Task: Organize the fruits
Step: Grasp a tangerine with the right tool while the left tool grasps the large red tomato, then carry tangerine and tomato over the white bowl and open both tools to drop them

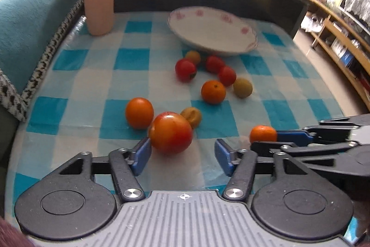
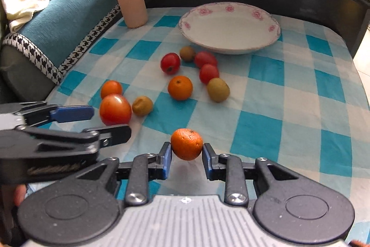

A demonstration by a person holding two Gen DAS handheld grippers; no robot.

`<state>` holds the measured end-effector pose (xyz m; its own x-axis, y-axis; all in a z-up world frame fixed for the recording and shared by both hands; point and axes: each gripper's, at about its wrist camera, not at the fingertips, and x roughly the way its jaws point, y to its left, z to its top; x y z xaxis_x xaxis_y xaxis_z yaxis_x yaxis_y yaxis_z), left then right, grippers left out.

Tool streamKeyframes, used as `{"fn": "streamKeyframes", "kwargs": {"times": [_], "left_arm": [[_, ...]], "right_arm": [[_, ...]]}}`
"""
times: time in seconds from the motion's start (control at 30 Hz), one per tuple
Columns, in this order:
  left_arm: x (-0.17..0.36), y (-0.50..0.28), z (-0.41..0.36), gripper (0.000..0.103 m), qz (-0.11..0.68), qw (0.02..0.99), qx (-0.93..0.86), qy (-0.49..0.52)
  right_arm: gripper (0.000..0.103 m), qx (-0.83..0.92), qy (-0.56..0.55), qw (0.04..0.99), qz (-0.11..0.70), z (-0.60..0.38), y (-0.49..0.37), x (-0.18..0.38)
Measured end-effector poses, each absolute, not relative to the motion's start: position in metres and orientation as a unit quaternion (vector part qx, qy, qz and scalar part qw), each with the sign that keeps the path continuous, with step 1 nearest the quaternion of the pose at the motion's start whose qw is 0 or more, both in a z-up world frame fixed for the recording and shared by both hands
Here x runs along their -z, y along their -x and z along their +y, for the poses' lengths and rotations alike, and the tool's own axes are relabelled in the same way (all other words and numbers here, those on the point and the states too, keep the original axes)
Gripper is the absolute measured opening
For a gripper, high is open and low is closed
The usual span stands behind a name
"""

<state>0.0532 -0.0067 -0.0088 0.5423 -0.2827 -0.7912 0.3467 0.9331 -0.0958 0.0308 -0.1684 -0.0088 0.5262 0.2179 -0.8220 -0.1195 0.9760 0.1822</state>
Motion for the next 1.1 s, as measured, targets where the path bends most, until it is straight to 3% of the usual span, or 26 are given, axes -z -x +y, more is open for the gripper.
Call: {"fn": "streamKeyframes", "kwargs": {"times": [0.07,0.13,0.57,0.83,1.1], "left_arm": [[0.012,-0.058,-0.01,0.062,0.438,0.882,0.168,-0.052],[0.014,-0.064,-0.009,0.051,0.442,0.883,0.15,-0.055],[0.011,-0.072,-0.003,0.048,0.479,0.864,0.153,-0.029],[-0.027,-0.07,-0.025,0.048,0.444,0.876,0.185,-0.037],[-0.034,-0.123,-0.042,0.048,0.435,0.881,0.187,0.003]], "right_arm": [[0.031,-0.099,-0.058,0.87,0.48,-0.171,-0.031,0.01],[0.031,-0.101,-0.06,0.869,0.481,-0.171,-0.031,0.01],[0.031,-0.102,-0.077,0.864,0.486,-0.18,-0.03,0.007],[0.031,-0.094,-0.105,0.885,0.443,-0.191,-0.044,-0.027],[0.031,-0.063,-0.108,0.898,0.422,-0.211,-0.097,-0.037]]}}
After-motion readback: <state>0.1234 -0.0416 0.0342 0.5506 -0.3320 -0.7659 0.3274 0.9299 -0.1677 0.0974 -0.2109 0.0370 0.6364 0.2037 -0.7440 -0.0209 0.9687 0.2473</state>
